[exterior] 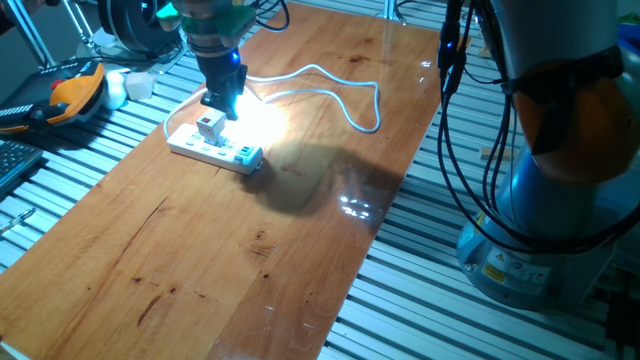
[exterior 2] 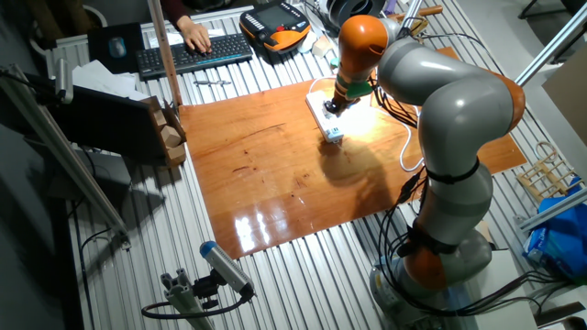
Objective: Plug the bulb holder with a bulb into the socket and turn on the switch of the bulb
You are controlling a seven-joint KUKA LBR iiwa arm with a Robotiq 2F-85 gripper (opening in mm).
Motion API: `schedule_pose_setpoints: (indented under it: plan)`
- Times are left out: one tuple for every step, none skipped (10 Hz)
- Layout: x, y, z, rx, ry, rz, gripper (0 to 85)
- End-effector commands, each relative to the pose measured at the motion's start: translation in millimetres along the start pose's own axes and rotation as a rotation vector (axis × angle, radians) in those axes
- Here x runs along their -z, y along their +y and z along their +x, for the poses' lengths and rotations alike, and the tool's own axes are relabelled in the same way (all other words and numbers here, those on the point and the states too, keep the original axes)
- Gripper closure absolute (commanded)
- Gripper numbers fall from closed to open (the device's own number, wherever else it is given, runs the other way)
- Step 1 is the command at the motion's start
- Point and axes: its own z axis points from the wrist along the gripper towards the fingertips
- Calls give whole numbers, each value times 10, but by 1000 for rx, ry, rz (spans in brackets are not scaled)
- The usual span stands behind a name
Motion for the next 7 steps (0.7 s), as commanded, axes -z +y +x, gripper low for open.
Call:
schedule_pose_setpoints:
  plan:
    - [3, 1, 3, 0, 0, 0, 850]
    - [5, 9, -3, -2, -1, 0, 850]
    - [8, 16, -8, -3, -4, 5, 850]
    - [13, 15, -8, -1, -3, 3, 850]
    - [14, 17, -5, 0, -3, 3, 850]
    - [13, 15, -8, 2, -3, 5, 850]
    - [14, 15, -8, 2, -3, 3, 850]
